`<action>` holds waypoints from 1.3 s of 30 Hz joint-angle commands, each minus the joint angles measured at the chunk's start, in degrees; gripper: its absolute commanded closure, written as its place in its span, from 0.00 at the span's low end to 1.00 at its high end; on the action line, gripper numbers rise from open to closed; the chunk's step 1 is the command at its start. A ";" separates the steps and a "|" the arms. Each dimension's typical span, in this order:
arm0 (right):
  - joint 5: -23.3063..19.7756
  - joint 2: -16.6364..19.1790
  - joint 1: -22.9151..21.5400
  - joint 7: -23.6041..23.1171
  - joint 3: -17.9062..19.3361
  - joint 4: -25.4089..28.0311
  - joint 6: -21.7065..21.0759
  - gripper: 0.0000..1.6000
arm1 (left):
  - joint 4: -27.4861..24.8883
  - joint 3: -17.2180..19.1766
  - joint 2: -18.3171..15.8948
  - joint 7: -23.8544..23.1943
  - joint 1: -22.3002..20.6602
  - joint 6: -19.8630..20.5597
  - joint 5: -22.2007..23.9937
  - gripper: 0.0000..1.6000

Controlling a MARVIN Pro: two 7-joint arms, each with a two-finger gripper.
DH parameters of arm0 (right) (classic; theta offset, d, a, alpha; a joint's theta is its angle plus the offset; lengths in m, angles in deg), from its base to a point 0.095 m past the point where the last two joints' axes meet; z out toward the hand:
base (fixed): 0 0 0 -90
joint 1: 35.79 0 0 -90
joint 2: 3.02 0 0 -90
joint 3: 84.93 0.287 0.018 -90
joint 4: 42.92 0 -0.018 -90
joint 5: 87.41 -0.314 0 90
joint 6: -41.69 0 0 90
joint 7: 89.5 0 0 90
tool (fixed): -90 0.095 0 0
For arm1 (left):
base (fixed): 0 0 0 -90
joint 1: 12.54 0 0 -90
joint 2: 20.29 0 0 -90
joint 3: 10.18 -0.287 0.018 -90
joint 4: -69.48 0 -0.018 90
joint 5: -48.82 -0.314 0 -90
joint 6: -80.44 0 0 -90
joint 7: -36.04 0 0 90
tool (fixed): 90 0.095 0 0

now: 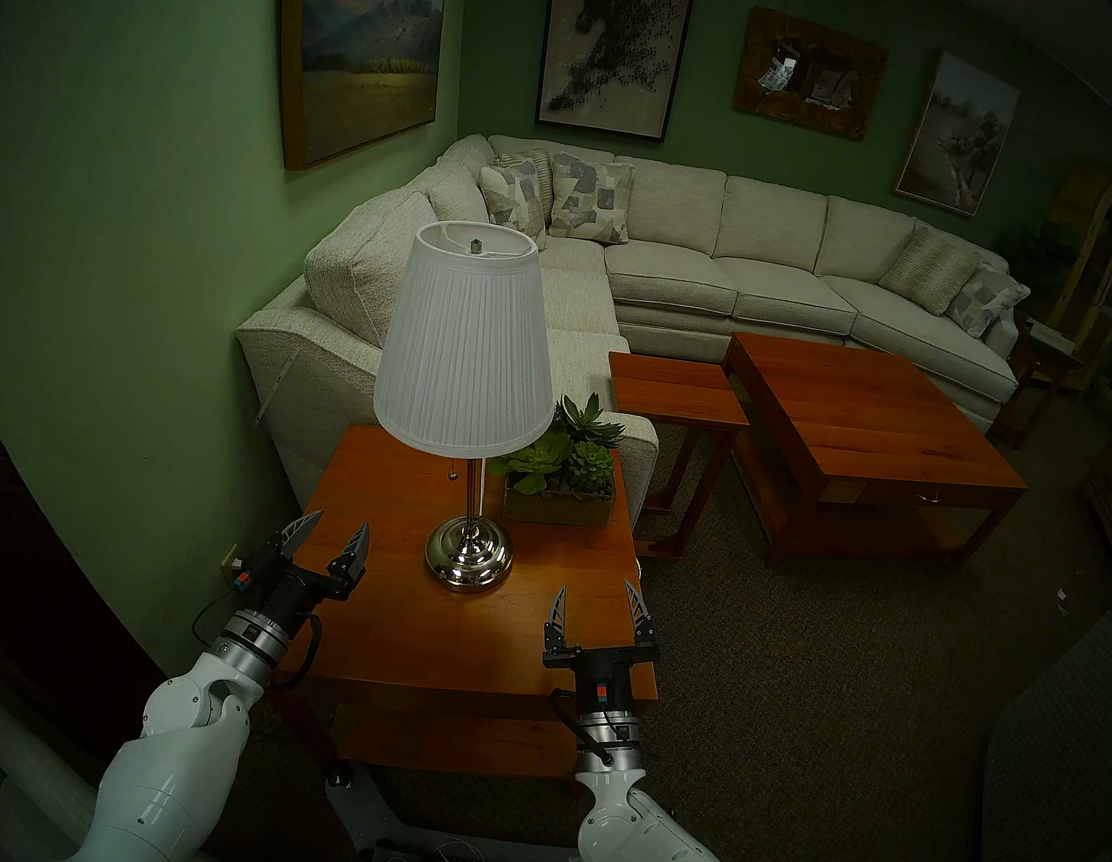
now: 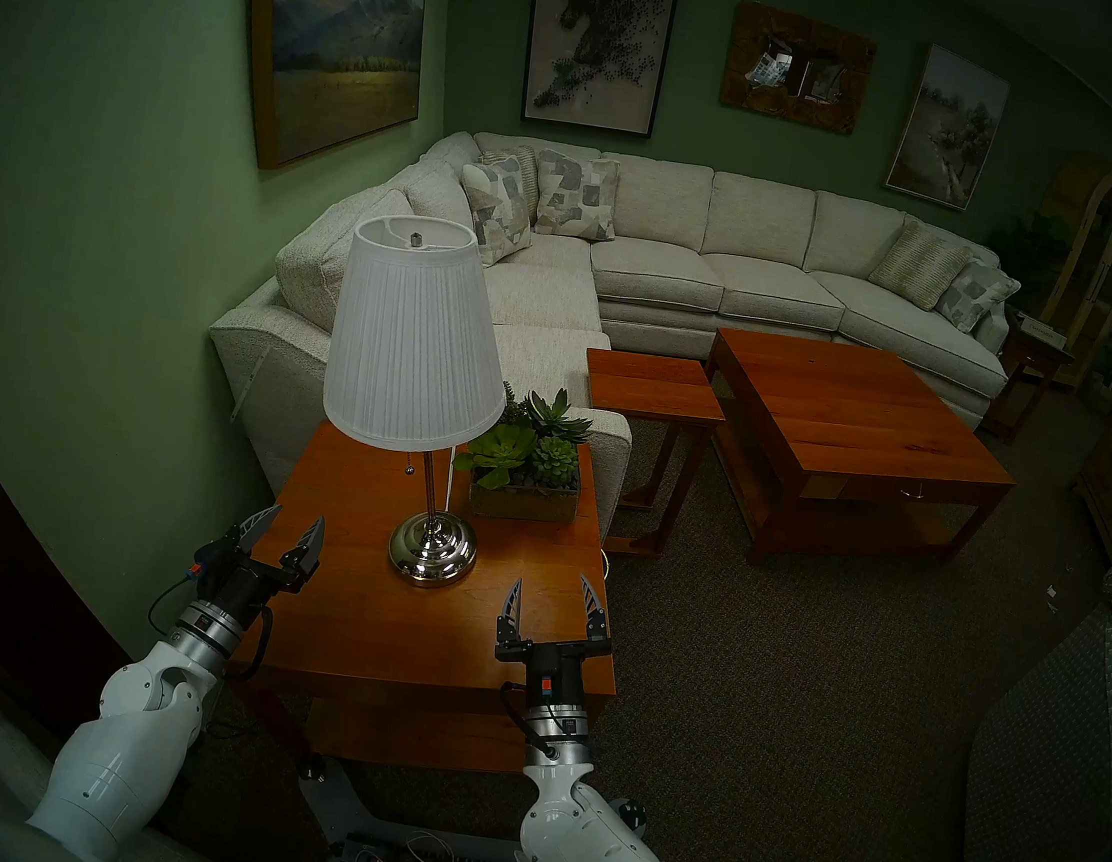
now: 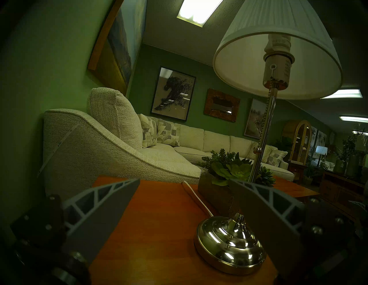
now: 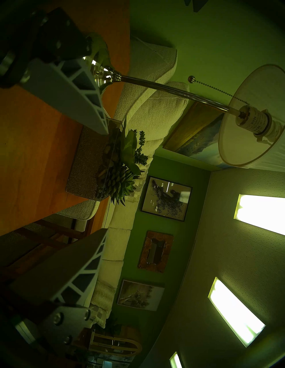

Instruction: Pull on string to turn on lamp

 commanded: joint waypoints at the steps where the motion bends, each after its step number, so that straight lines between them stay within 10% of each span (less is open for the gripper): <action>1: 0.03 -0.04 -0.73 0.24 0.20 1.06 0.05 0.00 | -1.27 0.01 -0.01 -0.07 -0.84 -0.27 0.06 0.00; 22: -0.01 -0.10 -0.92 0.37 0.09 0.67 0.22 0.00 | -12.53 -2.23 4.97 1.29 1.41 -8.53 -4.53 0.00; 39: 0.07 -0.09 -0.93 0.49 0.06 0.66 0.23 0.00 | -5.82 -6.14 9.41 8.25 -5.15 -10.89 -12.74 0.00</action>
